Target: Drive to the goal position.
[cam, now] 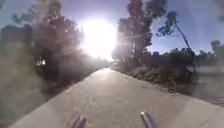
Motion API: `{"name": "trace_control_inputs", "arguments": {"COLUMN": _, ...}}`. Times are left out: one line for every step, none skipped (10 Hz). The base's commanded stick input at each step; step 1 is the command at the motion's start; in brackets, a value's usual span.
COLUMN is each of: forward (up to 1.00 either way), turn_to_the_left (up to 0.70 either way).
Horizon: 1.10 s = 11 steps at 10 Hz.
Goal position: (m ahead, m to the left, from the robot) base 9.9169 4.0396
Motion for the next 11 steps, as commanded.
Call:
{"name": "trace_control_inputs", "arguments": {"forward": 0.95, "turn_to_the_left": 0.0}}
{"name": "trace_control_inputs", "arguments": {"forward": 0.95, "turn_to_the_left": 0.0}}
{"name": "trace_control_inputs", "arguments": {"forward": 0.95, "turn_to_the_left": 0.2}}
{"name": "trace_control_inputs", "arguments": {"forward": 0.95, "turn_to_the_left": 0.33}}
{"name": "trace_control_inputs", "arguments": {"forward": 0.95, "turn_to_the_left": 0.21}}
{"name": "trace_control_inputs", "arguments": {"forward": 0.95, "turn_to_the_left": 0.09}}
{"name": "trace_control_inputs", "arguments": {"forward": 0.95, "turn_to_the_left": 0.0}}
{"name": "trace_control_inputs", "arguments": {"forward": 0.95, "turn_to_the_left": 0.0}}
{"name": "trace_control_inputs", "arguments": {"forward": 0.95, "turn_to_the_left": 0.0}}
{"name": "trace_control_inputs", "arguments": {"forward": 0.95, "turn_to_the_left": 0.0}}
{"name": "trace_control_inputs", "arguments": {"forward": 0.95, "turn_to_the_left": 0.0}}
